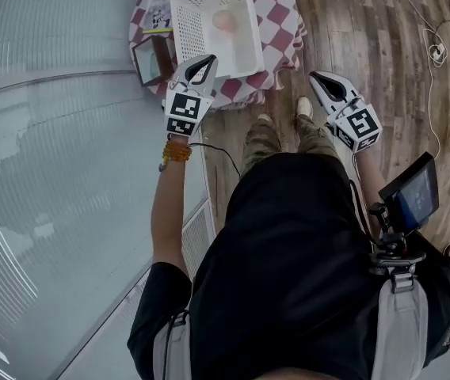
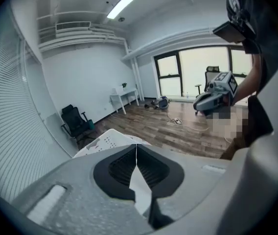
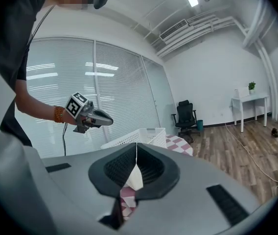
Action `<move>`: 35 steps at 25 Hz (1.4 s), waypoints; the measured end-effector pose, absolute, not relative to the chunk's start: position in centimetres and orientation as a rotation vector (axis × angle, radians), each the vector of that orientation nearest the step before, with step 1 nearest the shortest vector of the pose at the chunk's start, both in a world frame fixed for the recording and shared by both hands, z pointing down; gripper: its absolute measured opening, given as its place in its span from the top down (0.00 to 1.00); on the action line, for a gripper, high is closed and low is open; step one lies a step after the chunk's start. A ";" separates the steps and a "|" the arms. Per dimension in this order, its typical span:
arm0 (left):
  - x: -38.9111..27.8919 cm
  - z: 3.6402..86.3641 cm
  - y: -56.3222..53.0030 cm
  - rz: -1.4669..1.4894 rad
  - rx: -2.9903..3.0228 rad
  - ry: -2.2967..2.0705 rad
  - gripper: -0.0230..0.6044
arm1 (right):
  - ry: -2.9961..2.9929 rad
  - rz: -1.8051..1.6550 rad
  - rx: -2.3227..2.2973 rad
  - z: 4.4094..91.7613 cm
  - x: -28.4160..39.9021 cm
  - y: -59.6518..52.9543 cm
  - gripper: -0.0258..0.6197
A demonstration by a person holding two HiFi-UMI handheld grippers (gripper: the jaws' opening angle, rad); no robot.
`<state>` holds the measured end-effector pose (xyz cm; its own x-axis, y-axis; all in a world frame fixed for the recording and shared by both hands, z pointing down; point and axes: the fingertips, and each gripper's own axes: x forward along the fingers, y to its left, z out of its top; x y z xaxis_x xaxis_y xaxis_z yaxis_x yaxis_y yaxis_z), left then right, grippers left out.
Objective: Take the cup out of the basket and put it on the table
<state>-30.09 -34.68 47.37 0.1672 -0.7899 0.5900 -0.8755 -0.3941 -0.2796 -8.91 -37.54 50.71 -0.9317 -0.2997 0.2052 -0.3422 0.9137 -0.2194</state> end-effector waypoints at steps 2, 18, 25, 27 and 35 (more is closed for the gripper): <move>-31.2 49.1 -36.6 1.125 2.310 -1.557 0.96 | -2.886 0.360 0.505 50.8 -8.8 -38.1 0.94; -39.9 70.0 -46.5 1.629 2.043 -0.886 0.73 | -2.679 0.444 1.017 51.2 -3.1 -42.0 0.94; -39.7 73.0 -47.2 1.697 2.015 -0.799 0.73 | -2.634 0.475 1.106 52.1 -2.1 -41.6 0.94; -39.6 73.7 -47.3 1.707 2.008 -0.780 0.73 | -2.620 0.483 1.133 52.1 -1.8 -41.2 0.94; -40.0 75.3 -47.4 1.734 1.941 -0.782 0.73 | -2.582 0.488 1.179 52.7 -0.9 -39.8 0.94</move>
<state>-39.96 -47.43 75.32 0.0634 -0.1306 0.9894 -0.6554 -0.7531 -0.0574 -0.89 -39.80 52.71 -0.6365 -0.6777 0.3682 -0.7653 0.6140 -0.1929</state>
